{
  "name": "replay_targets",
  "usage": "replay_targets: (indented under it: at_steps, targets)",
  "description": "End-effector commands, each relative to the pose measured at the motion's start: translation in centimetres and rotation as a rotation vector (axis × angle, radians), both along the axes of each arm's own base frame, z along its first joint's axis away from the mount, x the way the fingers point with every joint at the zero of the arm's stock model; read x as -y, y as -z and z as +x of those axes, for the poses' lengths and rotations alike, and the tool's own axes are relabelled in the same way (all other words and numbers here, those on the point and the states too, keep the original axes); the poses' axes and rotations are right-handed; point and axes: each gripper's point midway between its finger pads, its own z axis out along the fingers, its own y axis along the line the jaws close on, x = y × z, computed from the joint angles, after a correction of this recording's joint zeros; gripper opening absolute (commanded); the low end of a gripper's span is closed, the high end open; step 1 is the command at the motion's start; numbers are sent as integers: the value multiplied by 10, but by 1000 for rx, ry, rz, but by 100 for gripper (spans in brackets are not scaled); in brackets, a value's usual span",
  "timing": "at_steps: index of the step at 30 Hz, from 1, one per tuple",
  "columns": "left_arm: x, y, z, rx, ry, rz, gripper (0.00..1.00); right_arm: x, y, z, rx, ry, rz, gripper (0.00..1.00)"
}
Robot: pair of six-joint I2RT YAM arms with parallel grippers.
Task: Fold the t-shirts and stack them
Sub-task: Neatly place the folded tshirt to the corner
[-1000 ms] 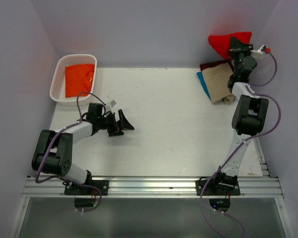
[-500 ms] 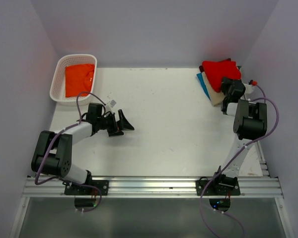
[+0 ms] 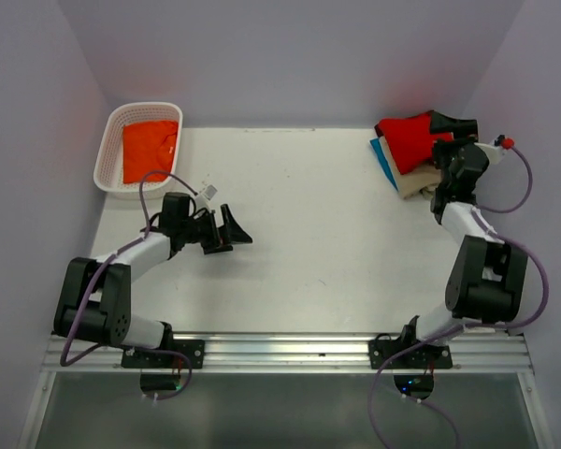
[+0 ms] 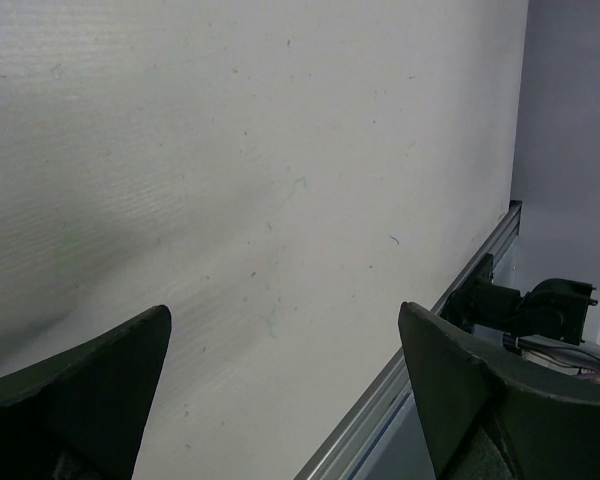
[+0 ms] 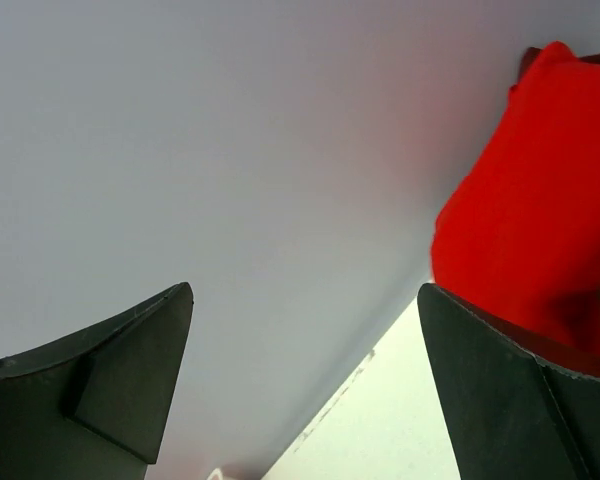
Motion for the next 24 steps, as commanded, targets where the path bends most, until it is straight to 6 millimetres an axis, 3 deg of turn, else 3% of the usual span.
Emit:
replay_targets:
  at_steps: [1,3,5,7,11,13,14,15,16,17,18,19,20,21,22,23,24]
  targets:
    - [1,-35,14,99,-4,-29,100,-20,-48,-42,45,-60,-62,99]
    - [1,-42,16,118,-5,-25,100,-24,-38,-62,-24,-68,-95,99]
    - [1,-50,19,133,-4,-29,100,-28,-52,-81,-13,-64,-141,99]
    - [2,-56,21,144,-2,-34,100,-25,-56,-83,-17,-48,-182,99]
    - [2,-57,23,151,-1,-33,100,-24,-45,-53,-75,-115,-200,99]
    - [2,-56,22,147,-5,-34,100,-25,-21,-29,-74,-147,-170,98]
    - [2,-55,22,148,-4,-35,100,-25,-19,-19,-47,-161,-158,79]
    - [2,-55,21,146,-3,-38,100,-23,8,3,-55,-178,-114,48]
    - [2,-54,20,147,-1,-39,99,-28,21,13,-66,-224,-73,0]
    - [3,-54,20,149,-1,-42,99,-25,23,31,-66,-236,-23,0]
    - [4,-55,18,147,7,-52,99,-26,39,42,-96,-262,54,0]
    - [4,-54,16,146,12,-56,98,-28,85,55,-170,-293,123,0]
    - [5,-53,15,138,14,-54,98,-27,97,63,-178,-289,159,0]
    - [4,-52,15,140,15,-50,98,-26,115,65,-207,-274,214,0]
    - [3,-51,13,141,14,-49,98,-20,148,65,-266,-229,254,0]
    - [3,-50,12,137,12,-45,98,-19,173,54,-314,-198,280,0]
    - [3,-50,11,136,13,-42,98,-18,186,48,-344,-181,262,0]
